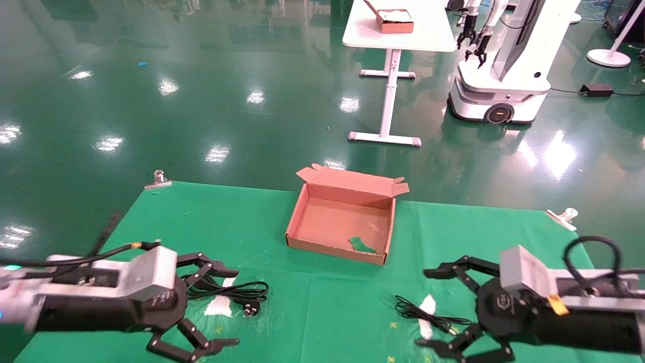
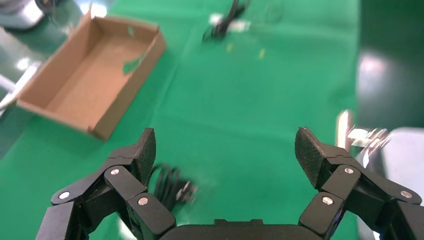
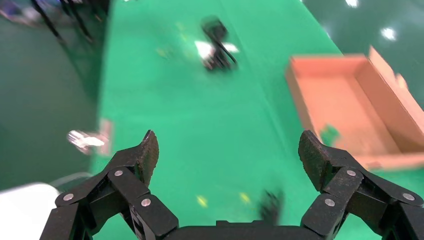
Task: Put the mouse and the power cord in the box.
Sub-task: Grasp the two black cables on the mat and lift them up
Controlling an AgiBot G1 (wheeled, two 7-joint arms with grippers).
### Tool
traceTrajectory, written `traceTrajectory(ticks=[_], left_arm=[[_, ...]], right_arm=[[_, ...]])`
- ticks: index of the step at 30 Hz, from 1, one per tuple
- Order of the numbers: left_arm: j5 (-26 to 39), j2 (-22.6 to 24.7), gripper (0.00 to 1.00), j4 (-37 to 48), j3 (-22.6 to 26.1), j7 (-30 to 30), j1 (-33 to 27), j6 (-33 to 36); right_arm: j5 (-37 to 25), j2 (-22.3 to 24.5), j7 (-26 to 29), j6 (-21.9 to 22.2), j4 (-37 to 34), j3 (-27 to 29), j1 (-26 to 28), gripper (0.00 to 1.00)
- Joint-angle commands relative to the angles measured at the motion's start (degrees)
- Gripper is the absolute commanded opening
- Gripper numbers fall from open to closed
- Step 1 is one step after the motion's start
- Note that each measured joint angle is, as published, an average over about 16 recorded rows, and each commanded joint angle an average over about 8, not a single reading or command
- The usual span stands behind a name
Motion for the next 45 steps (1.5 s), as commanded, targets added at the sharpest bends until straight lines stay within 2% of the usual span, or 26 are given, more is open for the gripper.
traceTrajectory(ticks=[1, 6, 17, 27, 38, 39, 40, 45], left_arm=[[2.99, 1.62, 1.0, 4.04, 1.86, 2.69, -2.58, -0.09], [9.66, 6.04, 1.0, 13.59, 5.17, 9.28, -7.09, -4.08], [19.52, 14.09, 1.0, 27.52, 9.6, 18.76, -10.71, -21.06], [22.04, 19.18, 1.0, 34.11, 10.97, 23.82, -11.25, -29.17], [21.95, 21.11, 1.0, 37.67, 10.88, 27.4, -11.26, -31.42], [21.82, 21.1, 0.97, 37.92, 10.79, 27.53, -11.25, -31.36], [21.67, 21.05, 0.89, 38.15, 10.69, 27.67, -11.24, -31.26], [21.05, 20.66, 0.28, 38.94, 10.25, 28.4, -11.22, -30.41]], right_arm=[[-2.74, -1.31, -2.33, 0.81, -4.13, -1.25, 2.09, 1.0], [-9.98, -5.04, -8.47, 3.46, -12.22, -4.77, 6.26, 1.0], [-21.08, -13.32, -21.53, 11.52, -25.96, -10.69, 12.96, 1.0], [-23.49, -18.39, -27.48, 17.96, -33.72, -12.0, 14.79, 1.0], [-23.03, -20.91, -30.26, 21.23, -37.27, -11.64, 14.66, 1.0], [-23.0, -20.94, -30.4, 21.28, -37.44, -11.62, 14.67, 0.96], [-22.99, -20.94, -30.54, 21.31, -37.6, -11.61, 14.67, 0.88], [-23.08, -20.84, -31.11, 21.29, -38.29, -11.67, 14.57, 0.26]])
